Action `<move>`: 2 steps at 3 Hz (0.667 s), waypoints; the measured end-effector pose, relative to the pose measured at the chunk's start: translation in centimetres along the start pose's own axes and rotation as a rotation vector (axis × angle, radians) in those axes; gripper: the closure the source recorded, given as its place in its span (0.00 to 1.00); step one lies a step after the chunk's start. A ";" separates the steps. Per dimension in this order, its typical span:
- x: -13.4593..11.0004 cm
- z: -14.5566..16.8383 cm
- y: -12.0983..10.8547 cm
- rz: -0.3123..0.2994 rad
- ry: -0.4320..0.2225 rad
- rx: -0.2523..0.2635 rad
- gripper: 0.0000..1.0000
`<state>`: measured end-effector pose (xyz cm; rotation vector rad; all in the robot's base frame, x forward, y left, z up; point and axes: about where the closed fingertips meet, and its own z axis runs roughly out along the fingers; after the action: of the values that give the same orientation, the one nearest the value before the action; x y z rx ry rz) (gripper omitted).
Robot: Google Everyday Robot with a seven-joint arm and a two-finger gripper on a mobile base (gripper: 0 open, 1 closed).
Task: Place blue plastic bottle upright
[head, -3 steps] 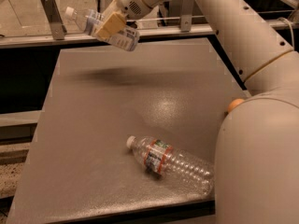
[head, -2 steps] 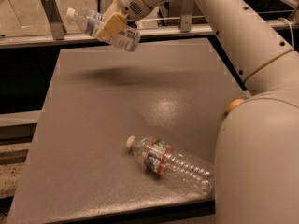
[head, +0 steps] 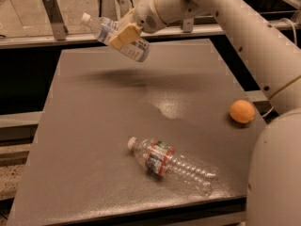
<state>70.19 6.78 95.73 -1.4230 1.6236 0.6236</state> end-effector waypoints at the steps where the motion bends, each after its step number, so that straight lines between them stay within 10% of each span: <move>1: 4.3 -3.1 0.1 0.062 -0.071 0.073 1.00; 2: 8.4 -6.1 0.3 0.104 -0.154 0.136 1.00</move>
Offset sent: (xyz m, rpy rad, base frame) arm -0.0333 -0.1658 -0.0623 0.3126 -0.0676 -0.2213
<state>68.38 -2.59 91.59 -1.1697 1.5932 0.6535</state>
